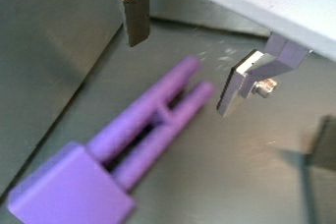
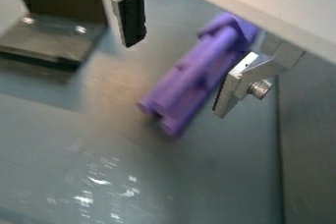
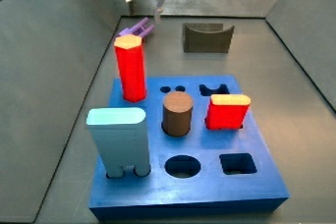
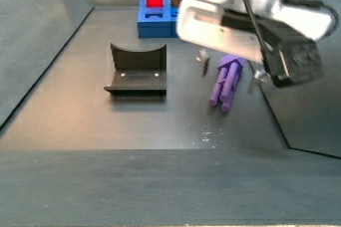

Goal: Pick up the 3 prong object. Move up. Place the 3 prong object on the fixture. Regrasp the 3 prong object. Move to above the board. Insert the 3 prong object.
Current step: Pick up the 3 prong object.

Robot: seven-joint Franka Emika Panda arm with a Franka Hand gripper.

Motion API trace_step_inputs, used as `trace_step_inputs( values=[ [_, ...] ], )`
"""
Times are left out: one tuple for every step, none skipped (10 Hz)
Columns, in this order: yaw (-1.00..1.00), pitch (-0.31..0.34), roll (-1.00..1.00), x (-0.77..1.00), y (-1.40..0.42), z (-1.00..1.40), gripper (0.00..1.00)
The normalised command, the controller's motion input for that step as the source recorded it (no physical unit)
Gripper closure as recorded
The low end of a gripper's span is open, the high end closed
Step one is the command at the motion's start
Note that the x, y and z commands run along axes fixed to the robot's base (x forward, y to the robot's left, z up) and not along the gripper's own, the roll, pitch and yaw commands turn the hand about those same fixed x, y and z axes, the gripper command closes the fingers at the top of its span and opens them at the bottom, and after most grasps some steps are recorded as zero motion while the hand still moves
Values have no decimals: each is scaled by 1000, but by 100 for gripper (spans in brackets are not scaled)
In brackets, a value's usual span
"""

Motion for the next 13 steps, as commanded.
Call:
trace_step_inputs(
  values=[
    [-231,-177,0,-251,6,-729,0],
    [-254,-219,1,-43,0,-760,0],
    [-280,-206,3,163,14,-694,0],
    [-274,-179,0,189,140,-726,0],
    [-297,-211,0,106,234,-651,0],
    [-229,-194,0,0,240,-729,0],
    [0,-227,-37,-177,49,-114,0],
    [0,31,0,23,0,0,0],
    [-40,0,6,-66,0,0,0],
    [-11,0,0,0,0,0,0],
    [0,0,0,0,0,0,0],
    [0,0,0,0,0,0,100],
    [0,0,0,0,0,0,100]
  ],
)
